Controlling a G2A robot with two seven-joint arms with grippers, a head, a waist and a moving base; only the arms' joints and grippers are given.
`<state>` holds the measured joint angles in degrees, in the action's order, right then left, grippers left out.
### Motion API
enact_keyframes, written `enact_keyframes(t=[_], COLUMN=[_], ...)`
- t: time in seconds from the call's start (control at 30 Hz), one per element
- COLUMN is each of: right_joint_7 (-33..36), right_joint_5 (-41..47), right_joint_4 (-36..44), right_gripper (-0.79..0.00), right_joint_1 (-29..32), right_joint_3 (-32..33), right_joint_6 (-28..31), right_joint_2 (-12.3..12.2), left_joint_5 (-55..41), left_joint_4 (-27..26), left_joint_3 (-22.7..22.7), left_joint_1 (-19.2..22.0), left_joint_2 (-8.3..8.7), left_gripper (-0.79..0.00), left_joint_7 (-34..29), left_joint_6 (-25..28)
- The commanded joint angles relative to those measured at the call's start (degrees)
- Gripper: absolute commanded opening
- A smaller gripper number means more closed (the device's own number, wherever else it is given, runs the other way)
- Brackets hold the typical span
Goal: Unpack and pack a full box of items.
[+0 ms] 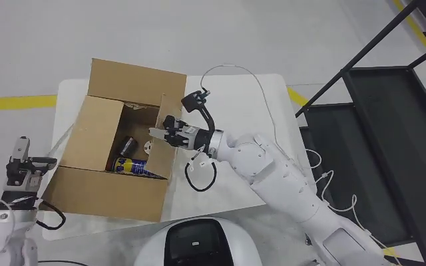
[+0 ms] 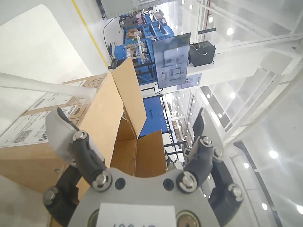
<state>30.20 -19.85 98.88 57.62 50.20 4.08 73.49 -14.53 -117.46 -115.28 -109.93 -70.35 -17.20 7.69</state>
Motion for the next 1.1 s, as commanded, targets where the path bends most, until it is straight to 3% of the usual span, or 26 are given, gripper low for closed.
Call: enact_keyframes(t=[0.0, 0.33, 0.53, 0.63, 0.9, 1.0, 1.07], right_joint_7=[-0.9, -0.6, 0.5, 0.6, 0.7, 0.9, 0.9], right_joint_5=[-1.5, 0.0, -0.9, -1.2, -1.3, -1.3, -1.5], right_joint_4=[-0.8, -4.3, -4.3, -4.2, -4.1, -4.1, -4.0], right_gripper=[-0.413, -0.413, -0.400, -0.397, -0.379, -0.379, -0.366], right_joint_1=[-0.6, -2.9, -3.3, -3.2, -3.0, -2.9, -2.9], right_joint_3=[-1.6, -4.2, -4.3, -4.1, -3.7, -3.7, -3.7], right_joint_6=[-0.9, -1.4, -2.6, -3.1, -3.5, -3.8, -4.0], right_joint_2=[0.4, 1.9, 2.3, 2.3, 2.7, 2.8, 2.9], left_joint_5=[-0.4, -2.6, -5.4, -5.7, -2.7, -4.3, -3.1], left_joint_4=[-0.5, 0.5, 2.2, 4.5, 15.4, 18.3, 19.4], left_joint_3=[0.7, -0.1, -0.7, -3.1, -9.2, -8.7, -7.9], left_joint_1=[-0.5, -0.3, 2.7, 5.0, 10.4, 11.9, 12.9], left_joint_2=[-0.21, -0.51, -0.51, 0.16, 2.97, 3.48, 3.63], left_gripper=[0.000, 0.000, 0.000, 0.000, 0.000, 0.000, 0.000], left_joint_7=[1.5, 1.7, 2.3, -4.5, -30.8, -35.6, -34.9], left_joint_6=[-0.1, -0.5, -3.2, -2.8, 3.4, 3.7, 4.2])
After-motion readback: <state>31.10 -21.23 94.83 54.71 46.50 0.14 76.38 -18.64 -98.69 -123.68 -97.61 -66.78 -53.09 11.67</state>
